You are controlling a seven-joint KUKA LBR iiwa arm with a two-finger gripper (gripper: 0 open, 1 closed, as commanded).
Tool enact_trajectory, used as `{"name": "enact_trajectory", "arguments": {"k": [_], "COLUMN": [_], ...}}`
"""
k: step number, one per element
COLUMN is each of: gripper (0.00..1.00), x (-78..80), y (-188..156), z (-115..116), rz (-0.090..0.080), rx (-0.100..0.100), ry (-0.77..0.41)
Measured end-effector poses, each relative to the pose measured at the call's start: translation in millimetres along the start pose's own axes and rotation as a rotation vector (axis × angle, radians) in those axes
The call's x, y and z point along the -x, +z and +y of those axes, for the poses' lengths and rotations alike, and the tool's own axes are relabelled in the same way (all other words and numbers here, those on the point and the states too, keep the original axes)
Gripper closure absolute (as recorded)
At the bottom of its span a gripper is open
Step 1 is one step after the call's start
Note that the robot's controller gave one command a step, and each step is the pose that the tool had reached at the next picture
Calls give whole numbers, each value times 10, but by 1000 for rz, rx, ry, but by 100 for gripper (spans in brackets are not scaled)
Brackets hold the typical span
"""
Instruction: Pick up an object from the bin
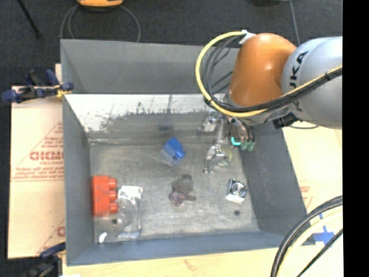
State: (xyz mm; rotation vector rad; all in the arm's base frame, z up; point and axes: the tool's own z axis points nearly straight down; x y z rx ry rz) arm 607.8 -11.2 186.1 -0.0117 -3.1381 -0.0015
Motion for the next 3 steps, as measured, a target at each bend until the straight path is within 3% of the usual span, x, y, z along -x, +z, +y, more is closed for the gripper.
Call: {"name": "enact_trajectory", "arguments": {"k": [1, 2, 3], "gripper": [0, 100, 100], "x": [-435, -418, -379], "y": [938, 918, -613], "z": [322, 321, 159], "rz": [-1, -6, -17], "rx": [-1, -1, -5], "ry": [-319, -318, -370]}}
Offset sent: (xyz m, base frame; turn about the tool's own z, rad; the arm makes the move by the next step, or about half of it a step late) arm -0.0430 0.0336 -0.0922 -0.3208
